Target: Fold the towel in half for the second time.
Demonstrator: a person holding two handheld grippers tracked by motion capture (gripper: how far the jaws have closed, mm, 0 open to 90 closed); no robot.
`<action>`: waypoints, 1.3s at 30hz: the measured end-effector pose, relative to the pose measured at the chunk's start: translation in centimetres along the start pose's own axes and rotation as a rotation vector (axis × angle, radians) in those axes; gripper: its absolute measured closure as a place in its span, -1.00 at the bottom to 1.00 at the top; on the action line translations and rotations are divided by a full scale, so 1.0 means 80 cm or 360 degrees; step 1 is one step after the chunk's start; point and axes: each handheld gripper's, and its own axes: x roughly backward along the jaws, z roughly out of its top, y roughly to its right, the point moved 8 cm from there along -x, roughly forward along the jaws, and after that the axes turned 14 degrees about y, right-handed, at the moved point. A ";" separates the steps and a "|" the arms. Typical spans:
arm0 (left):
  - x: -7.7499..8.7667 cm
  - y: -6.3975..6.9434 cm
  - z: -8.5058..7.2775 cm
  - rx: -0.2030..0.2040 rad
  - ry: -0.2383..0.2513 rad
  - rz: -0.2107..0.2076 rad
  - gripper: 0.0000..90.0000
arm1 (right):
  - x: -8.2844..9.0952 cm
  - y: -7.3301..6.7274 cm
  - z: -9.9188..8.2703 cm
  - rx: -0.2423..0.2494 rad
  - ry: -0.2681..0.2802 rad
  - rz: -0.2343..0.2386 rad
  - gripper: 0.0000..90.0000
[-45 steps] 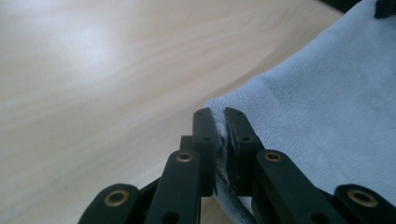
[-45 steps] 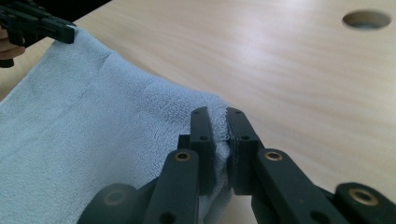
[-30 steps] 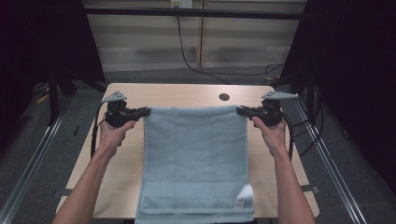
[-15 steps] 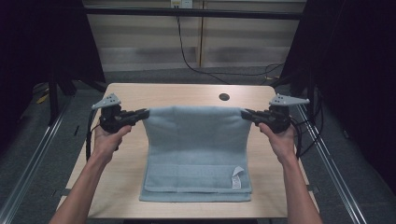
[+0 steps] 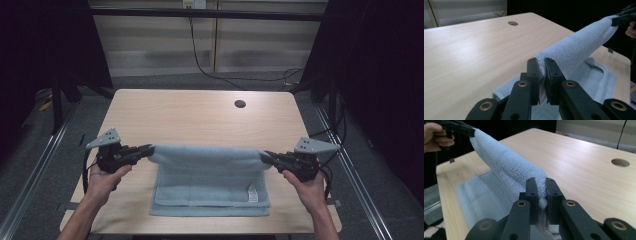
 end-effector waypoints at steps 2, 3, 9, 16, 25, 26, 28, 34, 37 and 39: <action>0.006 0.010 -0.019 0.0000 -0.0067 -0.0003 0.85 | 0.007 -0.010 -0.013 -0.0010 -0.0012 -0.0005 0.83; 0.008 0.014 -0.028 -0.0008 -0.0090 -0.0007 0.85 | 0.010 -0.014 -0.021 -0.0005 -0.0032 -0.0003 0.82; 0.026 0.035 -0.079 0.0031 -0.0231 -0.0065 0.79 | 0.025 -0.030 -0.081 -0.0113 -0.0168 0.0031 0.71; 0.029 0.035 -0.067 0.0096 -0.0143 -0.0089 0.54 | 0.037 -0.035 -0.082 -0.0182 -0.0124 0.0045 0.34; -0.002 -0.020 -0.056 0.0101 -0.0157 0.0109 0.18 | 0.000 0.016 -0.045 -0.0155 -0.0067 -0.0090 0.07; -0.004 -0.034 -0.057 0.0114 -0.0169 0.0154 0.12 | -0.005 0.022 -0.044 -0.0156 -0.0071 -0.0102 0.05; -0.005 -0.056 -0.063 0.0154 -0.0183 0.0214 0.06 | -0.014 0.041 -0.049 -0.0170 -0.0089 -0.0153 0.01; 0.014 -0.107 -0.075 0.0242 -0.0182 0.0391 -0.18 | -0.015 0.071 -0.074 -0.0189 -0.0134 -0.0284 -0.12; 0.022 -0.114 -0.083 0.0237 -0.0200 0.0443 -0.29 | -0.010 0.084 -0.090 -0.0176 -0.0196 -0.0396 -0.27; 0.025 -0.113 -0.091 0.0246 -0.0219 0.0461 -0.35 | -0.007 0.087 -0.096 -0.0173 -0.0225 -0.0422 -0.31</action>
